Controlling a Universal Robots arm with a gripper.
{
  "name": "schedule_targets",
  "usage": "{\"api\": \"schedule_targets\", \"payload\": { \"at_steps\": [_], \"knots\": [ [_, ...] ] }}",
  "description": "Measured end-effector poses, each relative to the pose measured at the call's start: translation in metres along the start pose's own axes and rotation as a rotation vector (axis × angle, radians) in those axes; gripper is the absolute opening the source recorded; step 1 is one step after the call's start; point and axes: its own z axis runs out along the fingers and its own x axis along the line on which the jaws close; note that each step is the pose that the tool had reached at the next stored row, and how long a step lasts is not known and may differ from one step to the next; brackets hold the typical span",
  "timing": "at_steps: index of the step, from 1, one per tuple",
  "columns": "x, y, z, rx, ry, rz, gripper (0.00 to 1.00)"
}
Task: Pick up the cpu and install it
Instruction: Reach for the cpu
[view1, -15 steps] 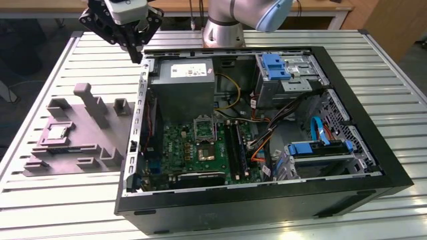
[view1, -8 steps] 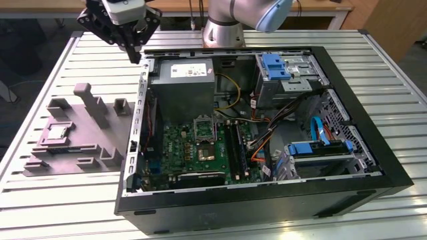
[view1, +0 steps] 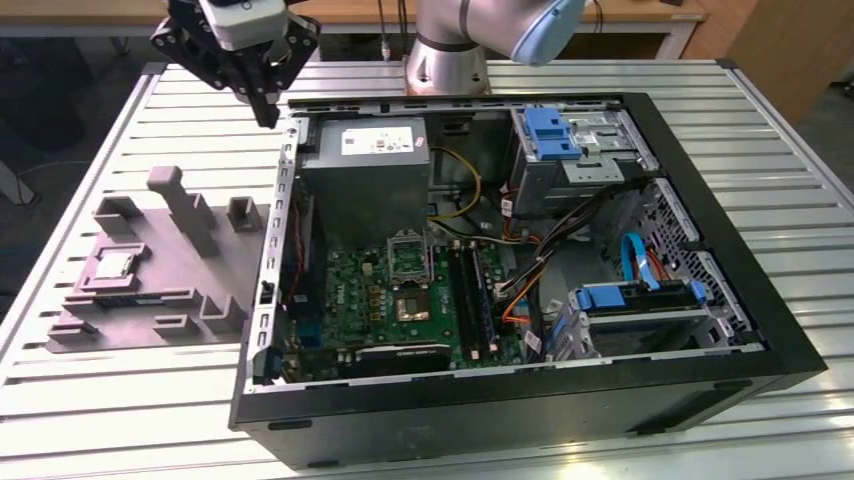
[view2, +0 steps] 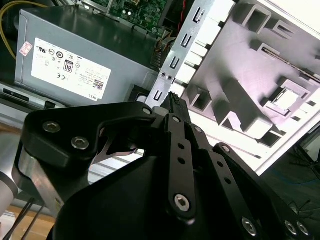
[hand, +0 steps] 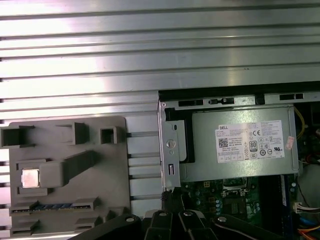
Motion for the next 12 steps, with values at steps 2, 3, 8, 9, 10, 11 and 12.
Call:
{"api": "schedule_targets", "payload": {
  "at_steps": [2,3,8,9,10,11,12],
  "knots": [
    [0.0006,0.0,0.0001,0.0,0.0,0.0,0.11],
    [0.0009,-0.0001,0.0001,0.0,0.0,0.0,0.11],
    [0.0025,-0.0002,0.0002,0.0,0.0001,0.0,0.11],
    [0.0029,-0.0002,0.0002,0.0,0.0001,0.0,0.11],
    [0.0032,-0.0003,0.0003,0.0001,0.0001,0.0,0.11],
    [0.0034,-0.0003,0.0003,0.0,0.0001,0.0,0.11],
    [0.0037,-0.0003,0.0003,0.0,0.0001,0.0,0.11]
  ]
}}
